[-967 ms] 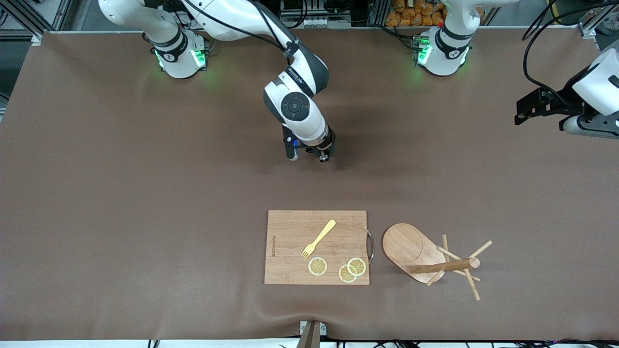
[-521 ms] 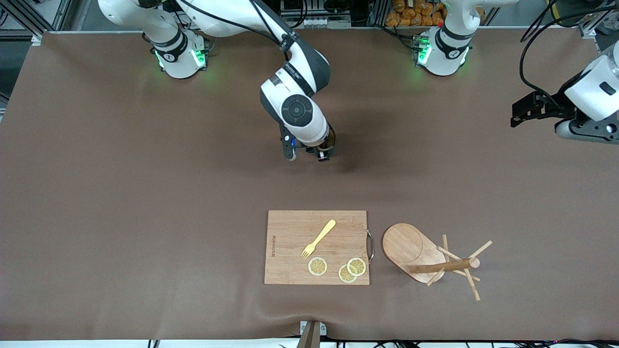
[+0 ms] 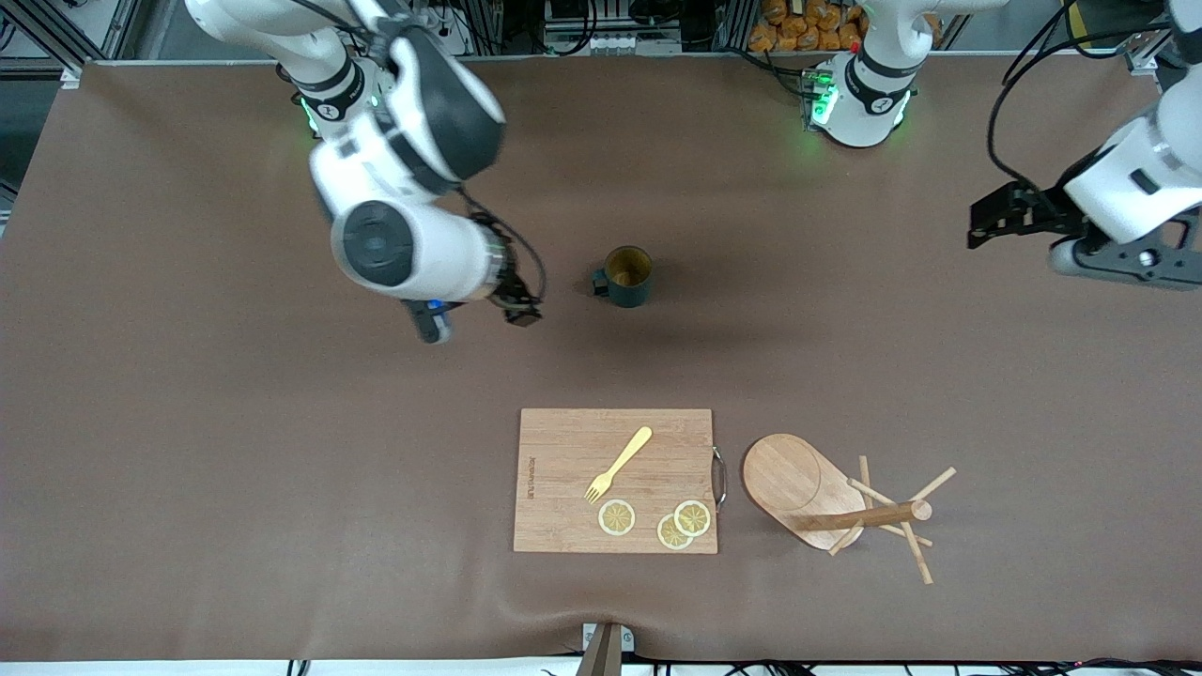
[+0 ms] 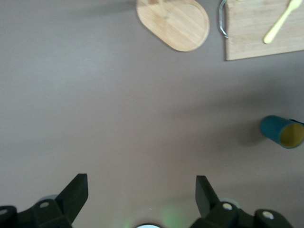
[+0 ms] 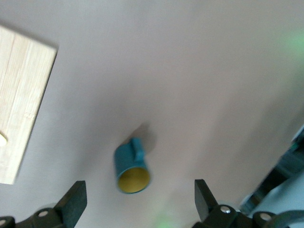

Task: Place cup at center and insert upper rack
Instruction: 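Withdraw the right gripper while the left gripper moves above the mug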

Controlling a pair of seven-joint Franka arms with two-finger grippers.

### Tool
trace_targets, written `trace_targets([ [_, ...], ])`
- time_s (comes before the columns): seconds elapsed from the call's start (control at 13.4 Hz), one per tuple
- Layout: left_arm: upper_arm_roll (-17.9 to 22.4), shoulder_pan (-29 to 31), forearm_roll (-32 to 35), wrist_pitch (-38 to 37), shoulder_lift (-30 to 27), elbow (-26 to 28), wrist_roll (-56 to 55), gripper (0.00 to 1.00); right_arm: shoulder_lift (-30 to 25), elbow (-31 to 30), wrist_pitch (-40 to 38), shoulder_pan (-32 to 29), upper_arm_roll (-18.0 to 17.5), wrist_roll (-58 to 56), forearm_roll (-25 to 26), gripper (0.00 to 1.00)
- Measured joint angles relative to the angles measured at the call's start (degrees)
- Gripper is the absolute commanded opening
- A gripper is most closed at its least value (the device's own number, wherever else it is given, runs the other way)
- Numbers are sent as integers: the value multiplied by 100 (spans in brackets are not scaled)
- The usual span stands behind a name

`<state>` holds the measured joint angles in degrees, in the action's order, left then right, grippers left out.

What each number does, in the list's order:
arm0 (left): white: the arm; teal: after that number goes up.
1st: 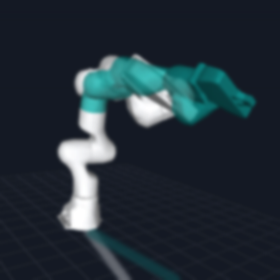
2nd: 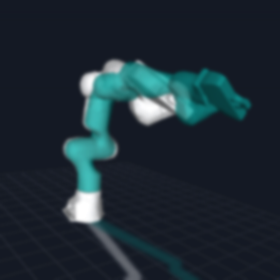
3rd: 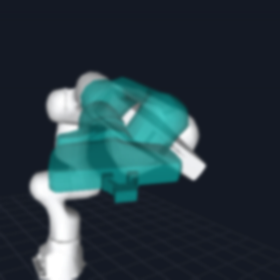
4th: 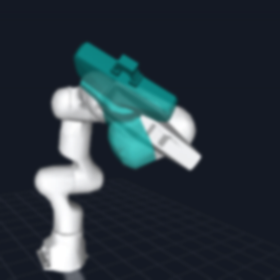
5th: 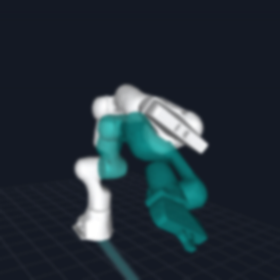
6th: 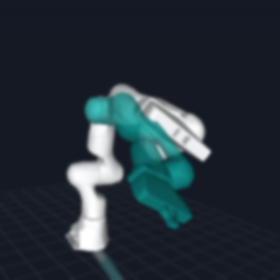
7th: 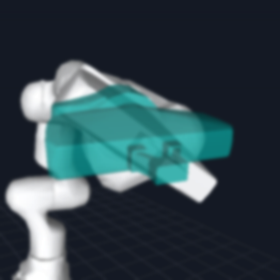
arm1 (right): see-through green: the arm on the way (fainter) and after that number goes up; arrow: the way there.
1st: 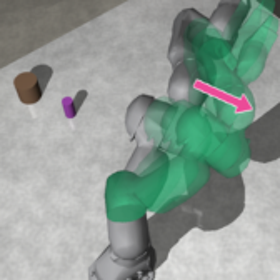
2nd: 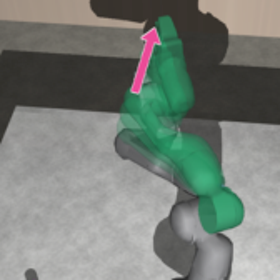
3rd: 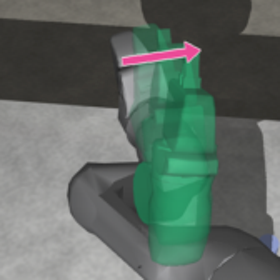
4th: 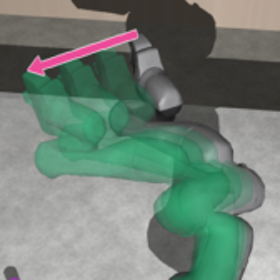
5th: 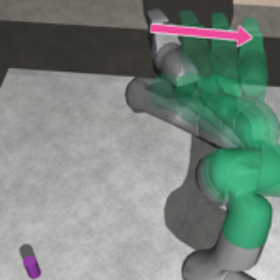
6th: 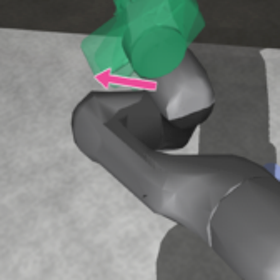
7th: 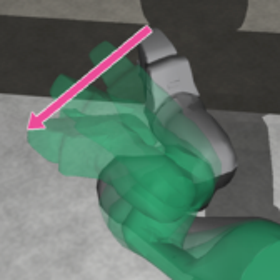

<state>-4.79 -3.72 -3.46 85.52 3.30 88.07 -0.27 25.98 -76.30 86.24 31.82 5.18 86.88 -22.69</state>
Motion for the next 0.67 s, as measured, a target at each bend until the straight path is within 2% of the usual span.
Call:
trace_targets([
  [0.22,-430,-200,-22,151,172,220,-667,100,-198,-3,-745,-905,43,-2014,233,100],
  [0.52,-875,-250,-32,222,199,262,-1361,100,-422,-1,-980,-1732,50,-4823,1239,100],
  [0.67,-1181,-293,-33,324,228,265,-1907,100,-558,0,-987,-2055,59,-6065,1579,100],
])
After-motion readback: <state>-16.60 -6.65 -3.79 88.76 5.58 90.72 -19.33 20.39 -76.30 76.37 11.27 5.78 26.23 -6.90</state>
